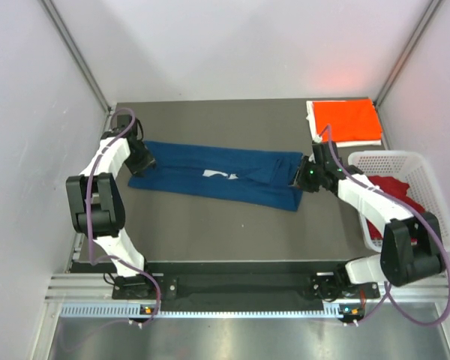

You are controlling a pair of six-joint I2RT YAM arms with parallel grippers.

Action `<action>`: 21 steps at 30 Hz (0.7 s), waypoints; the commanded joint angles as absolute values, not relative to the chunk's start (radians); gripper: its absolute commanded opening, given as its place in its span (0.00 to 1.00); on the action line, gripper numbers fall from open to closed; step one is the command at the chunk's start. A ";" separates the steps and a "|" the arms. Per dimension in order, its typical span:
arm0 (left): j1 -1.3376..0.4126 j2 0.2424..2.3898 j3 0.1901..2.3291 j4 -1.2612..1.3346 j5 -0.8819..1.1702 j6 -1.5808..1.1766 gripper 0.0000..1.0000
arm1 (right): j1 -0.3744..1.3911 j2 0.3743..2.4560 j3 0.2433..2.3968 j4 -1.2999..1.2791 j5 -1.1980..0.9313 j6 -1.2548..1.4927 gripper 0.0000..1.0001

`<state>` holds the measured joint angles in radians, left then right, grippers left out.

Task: Fold and stack the t-shirts
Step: Fold the tshirt

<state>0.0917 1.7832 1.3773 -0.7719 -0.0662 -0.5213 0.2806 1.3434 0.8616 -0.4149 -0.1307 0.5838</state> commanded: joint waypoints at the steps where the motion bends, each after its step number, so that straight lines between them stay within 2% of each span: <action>1: 0.097 1.786 1.378 -0.727 0.041 -0.503 0.48 | 0.305 1.419 0.853 -0.339 -0.214 0.626 0.27; 9: 0.097 1.862 1.408 -0.768 -0.031 -0.522 0.48 | 0.284 1.512 0.735 -0.287 -0.083 0.620 0.23; 12: 0.097 1.833 1.411 -0.759 -0.029 -0.525 0.48 | 0.285 1.481 0.791 -0.352 -0.040 0.594 0.25; 16: 0.061 1.781 1.414 -0.758 -0.009 -0.512 0.48 | 0.287 1.413 0.880 -0.448 -0.025 0.612 0.32; 21: -0.047 1.703 1.359 -0.721 0.051 -0.496 0.48 | 0.331 1.399 0.963 -0.453 -0.020 0.695 0.35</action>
<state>0.0238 1.7981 1.3739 -0.7567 0.0044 -0.5198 0.2958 1.4303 0.8883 -0.4408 -0.0448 0.6411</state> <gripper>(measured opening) 0.480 0.347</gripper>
